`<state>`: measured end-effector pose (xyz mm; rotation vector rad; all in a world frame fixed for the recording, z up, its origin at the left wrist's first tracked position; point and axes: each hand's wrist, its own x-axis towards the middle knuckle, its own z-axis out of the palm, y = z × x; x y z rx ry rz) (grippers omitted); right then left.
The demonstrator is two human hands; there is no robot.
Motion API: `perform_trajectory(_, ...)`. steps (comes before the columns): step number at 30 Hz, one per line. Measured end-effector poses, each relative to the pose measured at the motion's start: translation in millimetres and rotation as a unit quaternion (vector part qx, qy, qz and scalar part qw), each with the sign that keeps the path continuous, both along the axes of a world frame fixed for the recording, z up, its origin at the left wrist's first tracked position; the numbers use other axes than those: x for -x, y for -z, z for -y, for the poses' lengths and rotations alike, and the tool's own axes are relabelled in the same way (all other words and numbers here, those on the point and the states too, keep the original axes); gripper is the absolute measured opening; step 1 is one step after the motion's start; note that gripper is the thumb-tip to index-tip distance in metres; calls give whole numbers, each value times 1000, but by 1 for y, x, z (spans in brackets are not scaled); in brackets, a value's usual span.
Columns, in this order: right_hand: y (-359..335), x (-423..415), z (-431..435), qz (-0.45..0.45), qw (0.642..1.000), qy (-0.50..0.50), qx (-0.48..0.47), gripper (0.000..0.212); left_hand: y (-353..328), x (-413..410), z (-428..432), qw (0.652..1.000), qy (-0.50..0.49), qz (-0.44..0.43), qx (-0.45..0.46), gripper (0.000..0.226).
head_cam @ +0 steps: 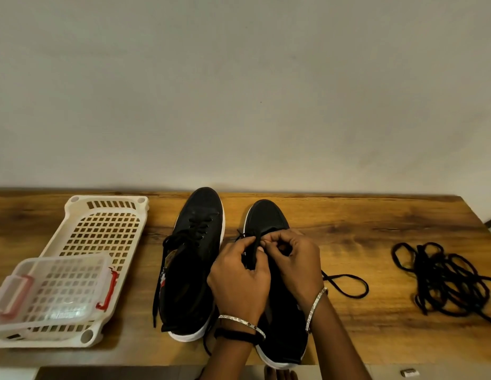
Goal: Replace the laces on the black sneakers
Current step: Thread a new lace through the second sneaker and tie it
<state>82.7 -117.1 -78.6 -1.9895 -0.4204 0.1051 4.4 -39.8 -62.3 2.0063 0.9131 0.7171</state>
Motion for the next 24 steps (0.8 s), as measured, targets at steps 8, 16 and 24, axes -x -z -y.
perform_trajectory(8,1,-3,4,-9,1000,-1,-30,6,2,-4,0,1000,16,16,7,20)
perform_trajectory(16,1,-3,8,-26,999,-3,-40,12,7,-4,-4,998,31,60,8,40)
perform_trajectory(24,1,-2,6,-40,998,12,-51,19,15,-7,-10,999,44,10,-25,14)
